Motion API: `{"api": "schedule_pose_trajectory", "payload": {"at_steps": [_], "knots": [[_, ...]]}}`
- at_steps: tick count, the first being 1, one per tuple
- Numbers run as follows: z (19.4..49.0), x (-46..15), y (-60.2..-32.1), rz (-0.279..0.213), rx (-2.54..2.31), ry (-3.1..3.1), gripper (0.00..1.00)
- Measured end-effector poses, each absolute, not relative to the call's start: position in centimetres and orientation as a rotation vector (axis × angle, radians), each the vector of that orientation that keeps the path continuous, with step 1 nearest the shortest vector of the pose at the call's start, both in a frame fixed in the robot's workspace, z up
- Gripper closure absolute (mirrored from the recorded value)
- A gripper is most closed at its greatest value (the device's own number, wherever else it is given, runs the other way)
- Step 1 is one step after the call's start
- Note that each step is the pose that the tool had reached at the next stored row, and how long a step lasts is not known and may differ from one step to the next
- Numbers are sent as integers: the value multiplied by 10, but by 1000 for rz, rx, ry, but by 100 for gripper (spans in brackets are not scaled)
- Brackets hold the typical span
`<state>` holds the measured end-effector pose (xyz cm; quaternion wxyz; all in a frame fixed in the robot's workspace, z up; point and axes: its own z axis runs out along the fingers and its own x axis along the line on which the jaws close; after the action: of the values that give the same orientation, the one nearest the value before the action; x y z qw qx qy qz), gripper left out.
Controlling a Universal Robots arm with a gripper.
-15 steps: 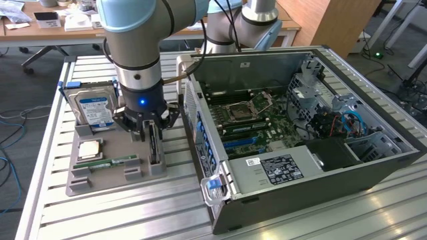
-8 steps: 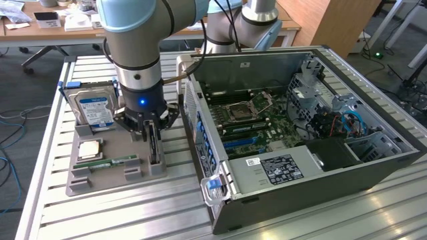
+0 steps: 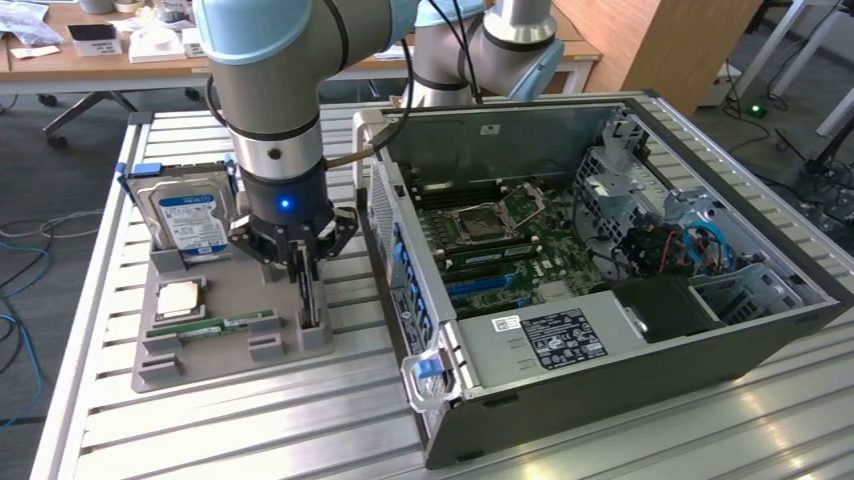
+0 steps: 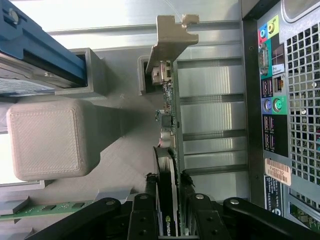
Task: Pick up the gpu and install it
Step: 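Pick up the gpu and move the gpu toward the slot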
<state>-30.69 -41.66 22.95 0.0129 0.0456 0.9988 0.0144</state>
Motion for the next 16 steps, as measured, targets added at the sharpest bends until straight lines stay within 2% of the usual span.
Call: {"api": "schedule_pose_trajectory", "payload": {"at_steps": [5,16], "knots": [[230,-307,-417,45,142,3112,73],[230,-307,-417,45,142,3112,73]]}}
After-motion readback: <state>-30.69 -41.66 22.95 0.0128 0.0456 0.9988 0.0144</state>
